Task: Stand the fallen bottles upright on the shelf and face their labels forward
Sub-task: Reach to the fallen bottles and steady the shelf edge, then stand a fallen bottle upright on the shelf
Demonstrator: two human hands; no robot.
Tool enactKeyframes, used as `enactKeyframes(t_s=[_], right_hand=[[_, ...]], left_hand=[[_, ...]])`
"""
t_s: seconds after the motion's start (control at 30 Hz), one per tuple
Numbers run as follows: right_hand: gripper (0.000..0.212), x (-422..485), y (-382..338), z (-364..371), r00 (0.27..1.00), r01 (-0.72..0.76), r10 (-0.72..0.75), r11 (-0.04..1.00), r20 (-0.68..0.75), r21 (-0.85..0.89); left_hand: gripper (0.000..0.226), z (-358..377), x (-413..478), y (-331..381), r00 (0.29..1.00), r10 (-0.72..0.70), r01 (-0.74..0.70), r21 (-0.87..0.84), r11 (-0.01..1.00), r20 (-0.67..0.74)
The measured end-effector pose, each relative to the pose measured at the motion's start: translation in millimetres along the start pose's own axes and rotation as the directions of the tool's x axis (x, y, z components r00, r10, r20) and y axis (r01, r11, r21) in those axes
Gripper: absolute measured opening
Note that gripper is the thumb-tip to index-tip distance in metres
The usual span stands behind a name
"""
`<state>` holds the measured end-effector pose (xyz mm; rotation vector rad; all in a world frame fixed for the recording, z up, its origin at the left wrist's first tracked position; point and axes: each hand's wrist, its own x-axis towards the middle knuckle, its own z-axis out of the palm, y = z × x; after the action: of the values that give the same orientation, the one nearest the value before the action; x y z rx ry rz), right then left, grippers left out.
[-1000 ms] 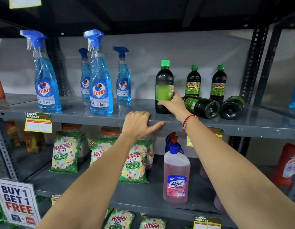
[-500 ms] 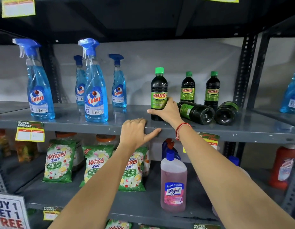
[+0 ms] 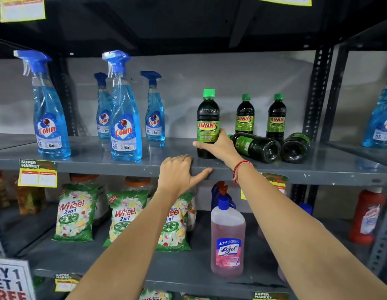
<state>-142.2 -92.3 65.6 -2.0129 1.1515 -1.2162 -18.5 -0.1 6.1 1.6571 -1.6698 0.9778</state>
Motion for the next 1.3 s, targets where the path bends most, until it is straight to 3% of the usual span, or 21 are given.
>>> enactKeyframes(t_s=[0.17, 0.33, 0.87, 0.97, 1.07, 1.17, 1.23, 1.3], right_hand=[[0.074, -1.7, 2.2, -2.8, 0.996, -0.08, 0.077, 0.994, 0.04, 0.073], [0.081, -17.5, -5.5, -7.3, 1.0, -0.018, 0.018, 0.999, -0.001, 0.026], [0.075, -50.4, -10.8, -14.9, 0.998, 0.061, -0.06, 0.986, -0.011, 0.158], [0.069, -50.3, -9.7, -20.6, 0.99, 0.11, -0.082, 0.96, -0.115, 0.258], [0.06, -41.5, -2.0, -41.9, 0.911, 0.269, -0.232, 0.961, -0.34, 0.065], [0.052, -19.3, 4.7, -71.2, 0.891, 0.198, -0.315, 0.918, -0.328, -0.343], [0.064, -4.6, 6.5, -85.2, 0.952, 0.058, -0.215, 0.823, -0.217, -0.565], [0.077, 6.6, 9.3, -94.6, 0.991, -0.069, -0.028, 0.731, -0.131, -0.679]], left_hand=[[0.081, 0.1, 0.4, 2.0, 1.0, 0.017, -0.017, 0.011, 1.0, 0.026], [0.078, 1.2, 1.7, 0.9, 0.999, 0.017, -0.018, 0.031, 0.999, 0.034], [0.082, 2.5, 2.5, -0.4, 0.997, 0.028, -0.03, 0.036, 0.999, 0.069], [0.092, 1.0, 1.2, 0.4, 0.998, 0.024, -0.025, 0.016, 1.0, 0.054], [0.091, 0.1, -4.0, 7.3, 0.992, -0.115, 0.109, -0.098, 0.989, -0.052], [0.071, -10.4, -4.4, 33.2, 0.94, -0.243, 0.189, -0.226, 0.956, -0.241], [0.061, -19.0, 3.9, 59.1, 0.928, -0.156, 0.071, -0.25, 0.966, -0.339], [0.055, -22.7, 16.3, 85.9, 0.944, -0.015, -0.079, -0.269, 0.96, -0.329]])
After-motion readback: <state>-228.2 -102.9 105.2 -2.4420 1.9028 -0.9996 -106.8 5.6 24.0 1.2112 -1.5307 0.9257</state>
